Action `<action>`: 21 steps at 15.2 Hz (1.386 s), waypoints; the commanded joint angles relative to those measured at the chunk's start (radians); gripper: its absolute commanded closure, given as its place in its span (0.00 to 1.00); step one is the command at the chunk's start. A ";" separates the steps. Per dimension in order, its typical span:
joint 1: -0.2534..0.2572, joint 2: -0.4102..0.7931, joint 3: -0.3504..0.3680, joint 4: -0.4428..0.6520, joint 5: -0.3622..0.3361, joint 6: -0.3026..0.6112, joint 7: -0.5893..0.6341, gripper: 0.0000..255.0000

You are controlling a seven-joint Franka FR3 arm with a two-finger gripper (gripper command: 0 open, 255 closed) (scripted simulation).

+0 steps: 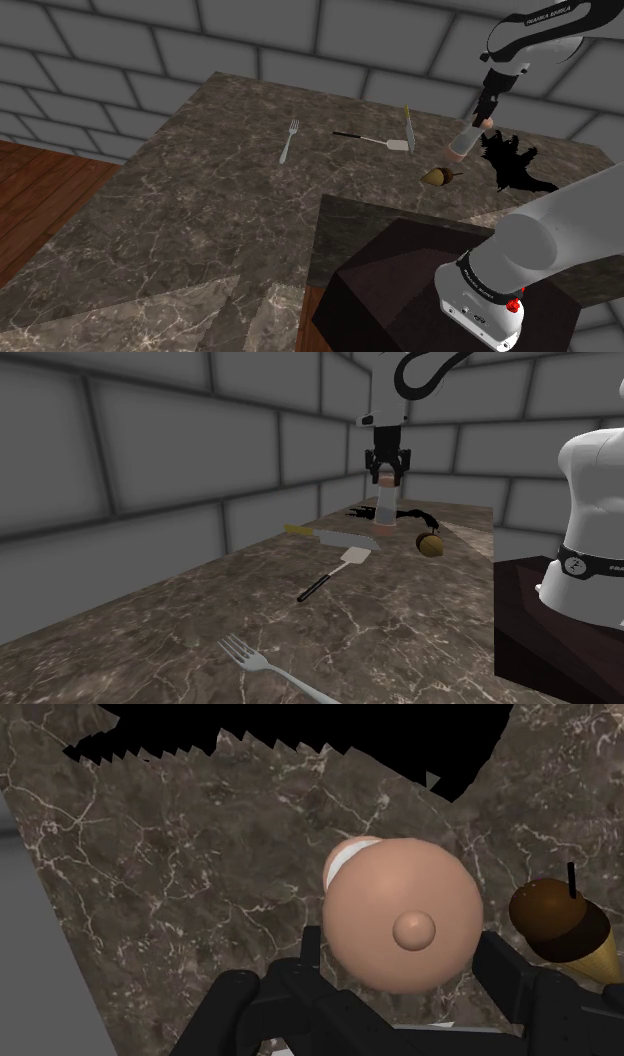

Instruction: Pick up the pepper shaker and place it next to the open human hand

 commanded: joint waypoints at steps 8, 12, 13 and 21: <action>0.000 0.000 0.000 0.000 0.000 0.001 0.000 0.00; 0.004 -0.039 0.016 0.067 -0.006 -0.105 0.008 0.00; 0.006 -0.047 0.020 0.087 -0.006 -0.132 0.010 0.00; 0.005 -0.047 0.020 0.087 -0.006 -0.132 0.010 0.00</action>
